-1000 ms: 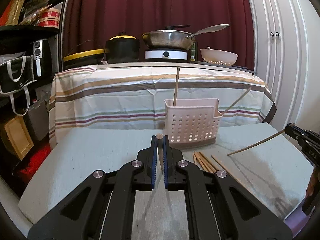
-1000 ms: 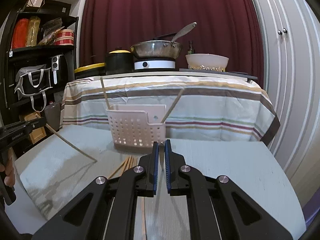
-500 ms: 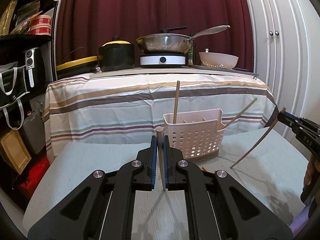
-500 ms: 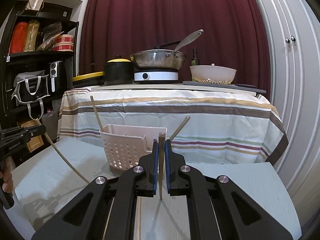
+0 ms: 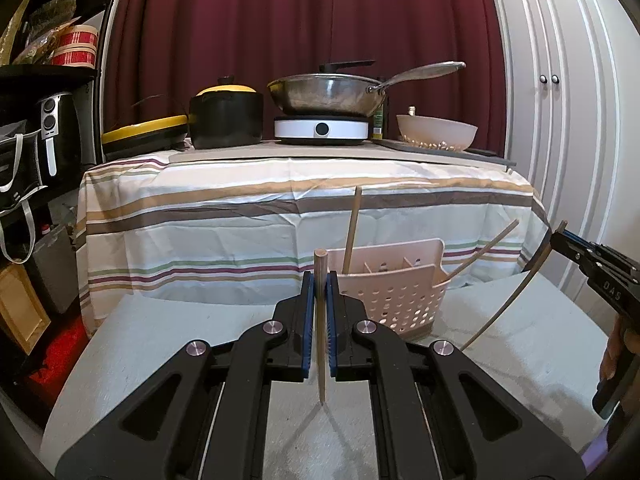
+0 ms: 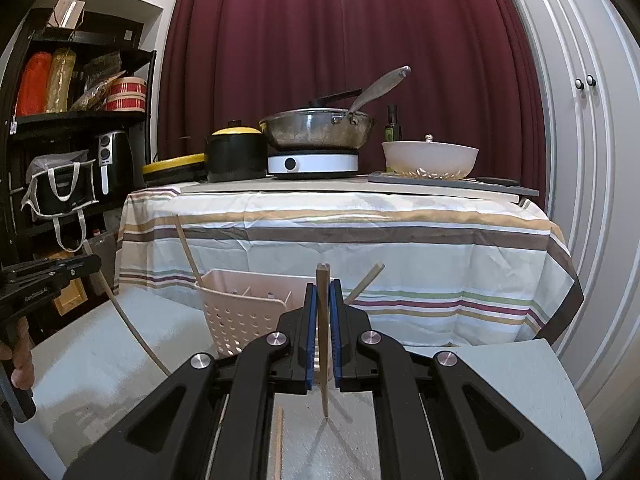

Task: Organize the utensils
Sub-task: 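Carry both upright chopsticks above the pink caddy, then lower both chopsticks into the caddy and open both tools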

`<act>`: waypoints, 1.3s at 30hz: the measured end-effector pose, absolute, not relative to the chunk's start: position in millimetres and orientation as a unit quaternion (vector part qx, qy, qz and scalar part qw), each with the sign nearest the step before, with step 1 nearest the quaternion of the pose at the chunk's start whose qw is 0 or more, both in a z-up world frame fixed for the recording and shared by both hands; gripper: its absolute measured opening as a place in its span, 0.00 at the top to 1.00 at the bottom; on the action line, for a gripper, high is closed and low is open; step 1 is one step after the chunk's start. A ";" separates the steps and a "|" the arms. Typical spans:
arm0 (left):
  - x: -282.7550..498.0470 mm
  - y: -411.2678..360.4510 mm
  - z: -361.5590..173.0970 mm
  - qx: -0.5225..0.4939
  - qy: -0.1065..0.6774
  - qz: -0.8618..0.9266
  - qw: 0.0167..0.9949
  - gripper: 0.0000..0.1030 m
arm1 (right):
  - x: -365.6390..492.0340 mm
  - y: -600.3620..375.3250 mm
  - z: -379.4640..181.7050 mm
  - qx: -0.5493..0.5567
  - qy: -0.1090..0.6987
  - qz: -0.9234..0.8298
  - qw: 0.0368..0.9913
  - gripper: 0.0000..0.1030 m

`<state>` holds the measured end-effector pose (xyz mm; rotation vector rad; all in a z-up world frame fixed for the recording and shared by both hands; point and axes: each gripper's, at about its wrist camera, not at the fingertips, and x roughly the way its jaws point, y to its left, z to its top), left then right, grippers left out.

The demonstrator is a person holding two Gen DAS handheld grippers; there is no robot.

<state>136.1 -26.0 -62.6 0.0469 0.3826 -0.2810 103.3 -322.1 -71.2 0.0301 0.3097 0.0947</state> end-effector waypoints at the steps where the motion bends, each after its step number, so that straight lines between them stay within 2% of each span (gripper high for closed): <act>1: 136.0 -25.9 -60.6 0.021 0.190 -0.142 0.971 0.94 | 103.4 -322.9 -69.4 0.020 0.154 0.049 0.987 0.93; 24: 131.4 -58.0 41.5 0.023 0.091 -0.194 0.977 0.94 | 108.4 -321.4 6.2 0.031 0.078 0.084 0.993 0.93; 31: 145.9 -68.7 59.2 0.015 0.059 -0.183 0.981 0.94 | 125.2 -320.7 21.5 0.031 0.055 0.088 0.994 0.93; 39: 178.5 -84.6 58.2 0.013 0.064 -0.179 0.982 0.94 | 152.2 -318.0 29.6 0.031 0.040 0.097 0.994 0.93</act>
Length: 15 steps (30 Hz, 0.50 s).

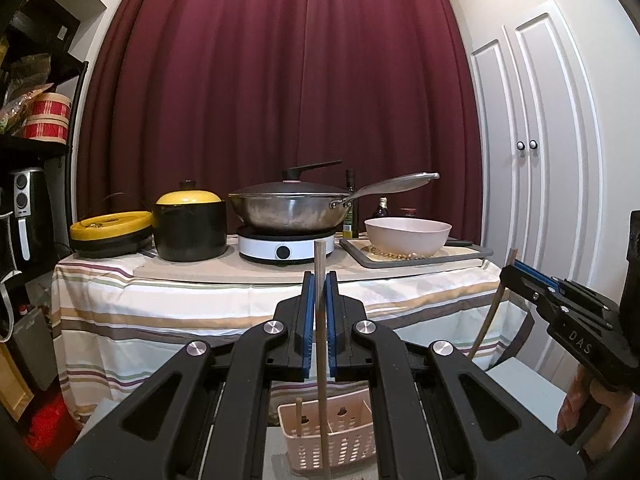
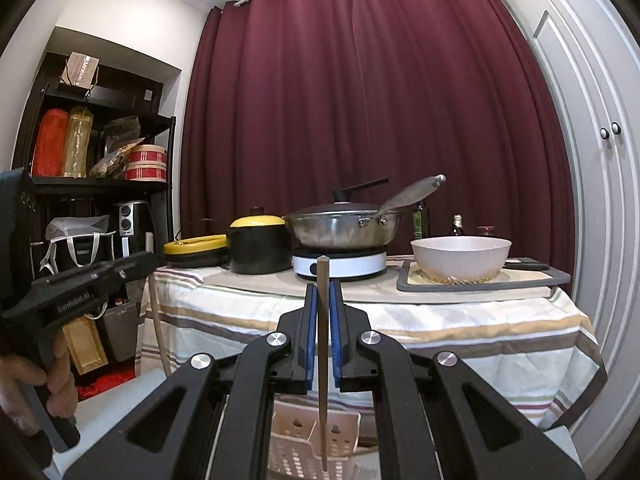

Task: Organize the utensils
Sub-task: 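Lower both chopsticks into the caddy and open both tools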

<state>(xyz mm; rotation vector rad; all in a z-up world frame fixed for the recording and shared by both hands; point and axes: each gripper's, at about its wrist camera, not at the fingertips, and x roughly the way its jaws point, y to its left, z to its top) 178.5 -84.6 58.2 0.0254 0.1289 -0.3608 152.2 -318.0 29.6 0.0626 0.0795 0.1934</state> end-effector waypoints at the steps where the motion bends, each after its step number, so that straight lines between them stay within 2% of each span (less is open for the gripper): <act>1: 183.4 -86.5 59.0 0.012 0.066 -0.180 0.981 0.94 | 154.8 -318.2 30.8 0.032 0.039 0.096 0.994 0.93; 15: 220.9 -102.8 57.6 0.004 0.027 -0.162 0.986 0.94 | 190.4 -314.3 21.8 0.041 0.026 0.096 0.994 0.93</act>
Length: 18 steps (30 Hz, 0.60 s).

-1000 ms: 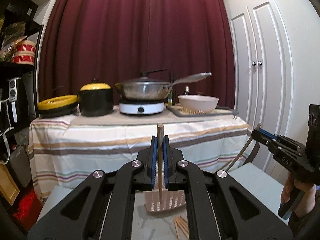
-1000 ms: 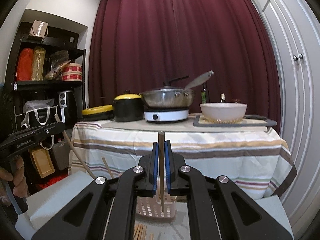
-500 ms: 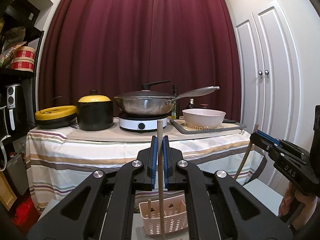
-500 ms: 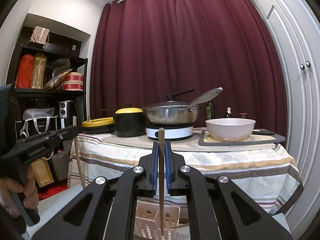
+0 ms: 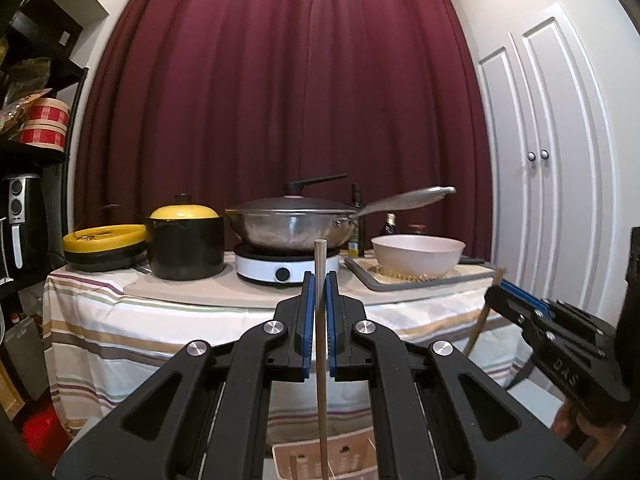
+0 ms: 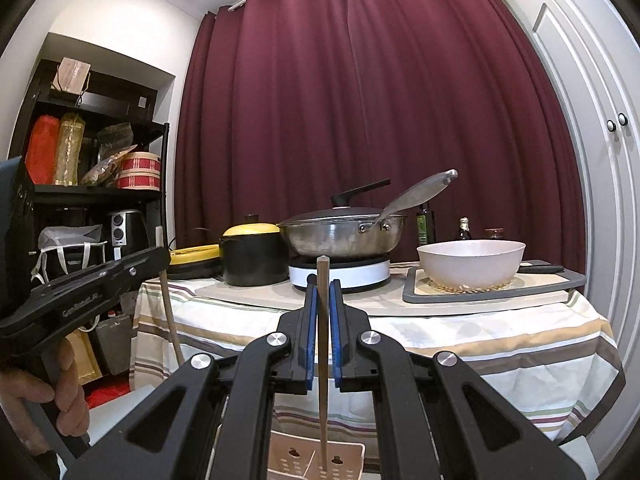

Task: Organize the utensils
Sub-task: 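Lower both chopsticks into the caddy and open both tools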

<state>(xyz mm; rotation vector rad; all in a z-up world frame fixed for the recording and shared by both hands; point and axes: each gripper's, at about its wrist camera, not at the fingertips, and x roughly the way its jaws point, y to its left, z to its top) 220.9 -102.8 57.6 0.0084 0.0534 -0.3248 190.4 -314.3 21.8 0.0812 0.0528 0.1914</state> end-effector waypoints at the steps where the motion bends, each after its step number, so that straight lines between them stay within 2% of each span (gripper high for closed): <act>1: 224.3 -103.1 56.4 0.001 0.024 -0.160 0.987 0.94 | 192.3 -312.6 19.5 0.037 0.026 0.094 0.995 0.93; 11: 260.4 -104.2 12.3 -0.008 0.059 -0.138 0.989 0.93 | 216.2 -313.0 -17.9 0.039 0.070 0.090 0.993 0.93; 12: 262.4 -103.3 8.8 -0.009 0.063 -0.138 0.988 0.87 | 218.8 -312.5 -22.5 0.039 0.079 0.092 0.992 0.93; 13: 264.4 -102.5 3.2 -0.010 0.071 -0.137 0.988 0.75 | 221.6 -311.4 -28.8 0.039 0.091 0.093 0.991 0.93; 14: 264.7 -101.7 -0.5 -0.009 0.078 -0.135 0.988 0.68 | 222.7 -310.8 -32.8 0.038 0.096 0.094 0.990 0.89; 15: 263.6 -100.9 -3.7 -0.008 0.081 -0.133 0.988 0.58 | 222.9 -309.8 -36.6 0.037 0.101 0.093 0.990 0.86; 17: 259.3 -99.4 -5.7 -0.007 0.084 -0.138 0.987 0.52 | 220.9 -308.5 -38.6 0.035 0.104 0.092 0.990 0.77; 18: 254.7 -98.9 -5.4 -0.004 0.084 -0.139 0.987 0.47 | 218.9 -308.2 -38.2 0.034 0.103 0.092 0.990 0.76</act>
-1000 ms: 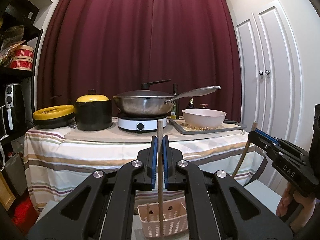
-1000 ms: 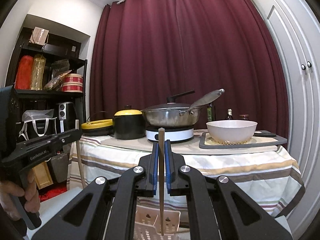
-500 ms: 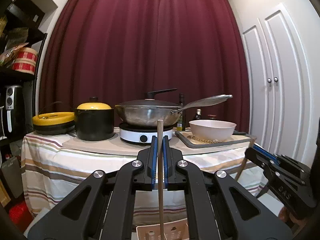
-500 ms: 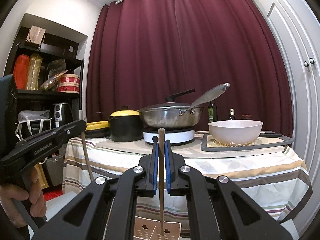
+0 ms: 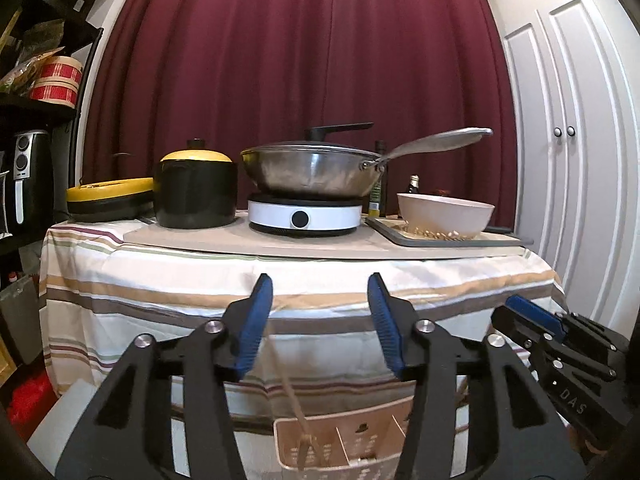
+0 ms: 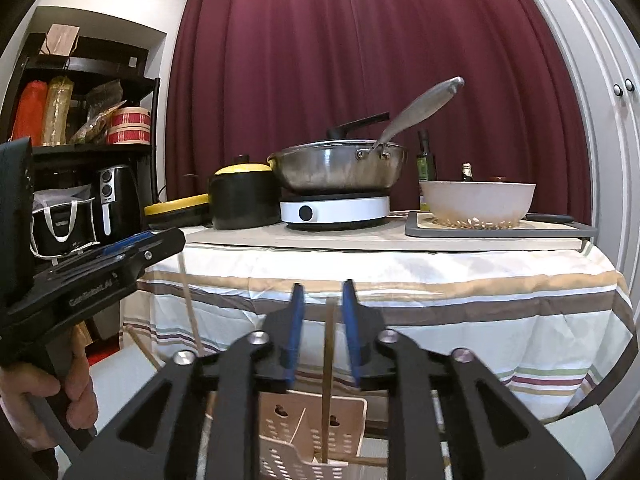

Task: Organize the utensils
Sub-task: 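Lower both chopsticks into the caddy and open both tools, then move both open tools back down toward the chopsticks on the table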

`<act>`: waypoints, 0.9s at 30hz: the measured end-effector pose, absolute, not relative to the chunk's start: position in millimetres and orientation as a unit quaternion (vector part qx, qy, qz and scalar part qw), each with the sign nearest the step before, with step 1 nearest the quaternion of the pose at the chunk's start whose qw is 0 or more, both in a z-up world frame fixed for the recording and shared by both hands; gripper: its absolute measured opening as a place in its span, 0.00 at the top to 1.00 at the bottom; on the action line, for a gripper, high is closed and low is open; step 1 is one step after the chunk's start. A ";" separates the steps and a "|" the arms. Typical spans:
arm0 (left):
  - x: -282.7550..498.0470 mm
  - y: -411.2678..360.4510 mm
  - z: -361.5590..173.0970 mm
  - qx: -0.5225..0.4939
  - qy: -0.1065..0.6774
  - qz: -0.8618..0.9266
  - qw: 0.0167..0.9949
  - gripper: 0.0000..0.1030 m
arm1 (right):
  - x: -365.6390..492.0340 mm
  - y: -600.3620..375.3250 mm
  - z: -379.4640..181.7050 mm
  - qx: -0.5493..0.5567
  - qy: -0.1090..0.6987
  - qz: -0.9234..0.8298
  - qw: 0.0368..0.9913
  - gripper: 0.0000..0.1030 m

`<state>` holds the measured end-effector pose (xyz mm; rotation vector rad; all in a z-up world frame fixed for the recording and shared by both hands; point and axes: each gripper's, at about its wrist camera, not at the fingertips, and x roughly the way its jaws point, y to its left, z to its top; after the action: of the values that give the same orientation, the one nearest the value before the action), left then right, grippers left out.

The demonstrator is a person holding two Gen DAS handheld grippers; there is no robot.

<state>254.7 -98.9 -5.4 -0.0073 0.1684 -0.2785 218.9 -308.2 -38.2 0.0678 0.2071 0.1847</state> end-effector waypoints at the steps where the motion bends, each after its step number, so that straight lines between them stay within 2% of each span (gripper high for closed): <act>1: 251.1 -98.0 -5.0 -0.001 0.082 -0.138 0.987 0.42 | 216.1 -307.7 -36.9 0.032 0.102 0.091 0.990 0.75; 5: 225.9 -93.3 -2.4 0.010 0.074 -0.133 0.988 0.32 | 194.5 -307.7 -28.3 0.025 0.091 0.086 0.992 0.65; 7: 211.9 -90.6 -4.2 0.015 0.077 -0.130 0.988 0.28 | 182.4 -308.2 -26.7 0.025 0.091 0.085 0.992 0.64; 14: 165.4 -73.2 -26.1 0.015 0.104 -0.121 0.987 0.27 | 129.1 -311.8 -46.8 0.019 0.112 0.066 0.991 0.63; 27: 92.3 -43.6 -133.0 0.032 0.213 -0.068 0.974 0.27 | 41.9 -316.5 -143.0 0.020 0.203 0.044 0.978 0.63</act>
<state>92.3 -43.6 -133.0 0.0639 0.4288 -0.1372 41.9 -316.5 -143.0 0.0402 0.4090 0.0882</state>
